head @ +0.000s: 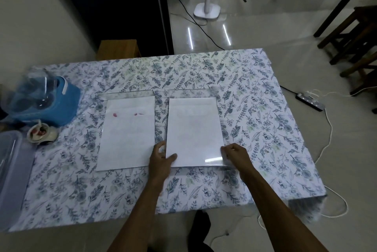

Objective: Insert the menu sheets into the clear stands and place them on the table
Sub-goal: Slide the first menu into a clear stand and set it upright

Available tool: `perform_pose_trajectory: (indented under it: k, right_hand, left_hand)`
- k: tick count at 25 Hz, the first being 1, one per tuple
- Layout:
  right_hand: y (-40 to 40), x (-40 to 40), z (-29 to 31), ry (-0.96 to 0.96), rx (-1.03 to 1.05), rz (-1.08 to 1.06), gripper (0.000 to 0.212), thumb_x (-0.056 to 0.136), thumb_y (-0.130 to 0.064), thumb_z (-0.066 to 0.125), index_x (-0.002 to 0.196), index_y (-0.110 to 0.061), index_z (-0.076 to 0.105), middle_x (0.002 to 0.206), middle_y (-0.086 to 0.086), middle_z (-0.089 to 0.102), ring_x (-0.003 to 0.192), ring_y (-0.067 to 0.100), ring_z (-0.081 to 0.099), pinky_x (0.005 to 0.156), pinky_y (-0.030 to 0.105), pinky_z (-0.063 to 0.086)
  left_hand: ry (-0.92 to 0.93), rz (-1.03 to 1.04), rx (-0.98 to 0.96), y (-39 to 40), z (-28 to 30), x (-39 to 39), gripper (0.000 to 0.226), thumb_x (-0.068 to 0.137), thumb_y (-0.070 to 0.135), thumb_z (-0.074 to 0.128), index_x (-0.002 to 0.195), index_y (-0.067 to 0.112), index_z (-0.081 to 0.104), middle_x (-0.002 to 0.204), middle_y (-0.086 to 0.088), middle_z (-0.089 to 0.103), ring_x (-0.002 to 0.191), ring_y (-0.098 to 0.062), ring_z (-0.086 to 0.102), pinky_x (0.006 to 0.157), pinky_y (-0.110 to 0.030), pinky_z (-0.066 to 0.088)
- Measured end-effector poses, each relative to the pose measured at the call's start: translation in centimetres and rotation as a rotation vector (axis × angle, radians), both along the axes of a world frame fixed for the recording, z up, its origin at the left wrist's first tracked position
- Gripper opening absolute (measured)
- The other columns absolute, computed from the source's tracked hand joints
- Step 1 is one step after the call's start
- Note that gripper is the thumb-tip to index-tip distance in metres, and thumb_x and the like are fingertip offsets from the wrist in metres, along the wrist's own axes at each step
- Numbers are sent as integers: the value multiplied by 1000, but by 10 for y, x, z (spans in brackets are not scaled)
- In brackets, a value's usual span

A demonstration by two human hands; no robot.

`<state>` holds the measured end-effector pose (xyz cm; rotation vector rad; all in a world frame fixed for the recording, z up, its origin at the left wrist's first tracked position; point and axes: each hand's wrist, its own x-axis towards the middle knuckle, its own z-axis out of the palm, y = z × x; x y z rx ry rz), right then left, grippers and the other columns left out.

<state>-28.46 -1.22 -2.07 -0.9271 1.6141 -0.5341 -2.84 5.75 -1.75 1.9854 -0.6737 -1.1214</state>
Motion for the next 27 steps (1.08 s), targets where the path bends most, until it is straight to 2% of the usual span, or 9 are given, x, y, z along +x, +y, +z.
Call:
perform_pose_trajectory:
  k: [1,4,6,8,13,16,18,23,27]
  right_hand:
    - [1,2,7,7,-18,-8,5,86,-21,66,86,-15,65,91,2,69,81,20,62,76,33,49]
    - [6,8,28,-7,-144,-3,24,91,-17,61,112,-29,62,104,-7,67,85,18,65,72,34,53]
    - [9,11,40,0,-215,8,27,91,-17,59,109,-36,65,103,-2,71,83,20,66,69,34,53]
    - [16,15,53,-4,-250,-13,21,91,-19,60,101,-33,70,99,5,74,78,19,65,64,31,51]
    - [38,29,85,-8,-276,-132,12,91,-25,66,95,-24,77,103,-2,74,88,16,66,61,24,49]
    - [54,37,94,-31,-294,-195,13,88,-29,68,93,-22,78,103,-1,73,99,24,66,73,33,50]
    - [64,42,103,-67,-303,-219,13,86,-29,70,89,-20,79,99,3,75,95,27,68,75,36,49]
    - [77,50,131,-97,-313,-252,38,96,-45,59,99,-12,78,99,6,76,91,21,69,81,39,52]
    - [62,53,151,-99,-346,-243,53,91,-62,58,101,-14,78,97,7,77,94,22,70,84,41,53]
  left_hand:
    - [-9,-39,-4,0,4,3,45,86,6,75,126,23,61,111,-3,66,84,-10,65,64,-20,51]
    - [-17,-119,-18,0,16,11,34,88,10,75,121,19,70,123,-10,69,110,-23,66,81,-28,53]
    - [-7,-142,-45,0,31,16,33,89,11,74,122,15,71,124,-10,69,110,-19,63,81,-26,52]
    - [6,-157,-84,1,46,22,32,90,15,75,121,14,71,124,-8,69,105,-16,63,80,-28,55]
    - [17,-185,-142,12,76,34,26,90,23,75,115,16,75,123,-7,71,101,-15,67,95,-40,57]
    - [27,-188,-197,26,93,41,15,92,30,72,104,23,76,111,-3,75,96,-21,73,89,-40,59]
    - [40,-185,-222,35,102,45,9,91,34,71,92,26,75,98,0,77,93,-22,74,81,-37,57]
    - [-38,-203,-268,46,121,47,39,90,52,67,87,15,78,82,-2,77,85,-20,73,80,-34,54]
    - [-79,-241,-305,31,141,49,55,86,69,60,83,17,77,80,1,77,81,-16,73,79,-34,56]
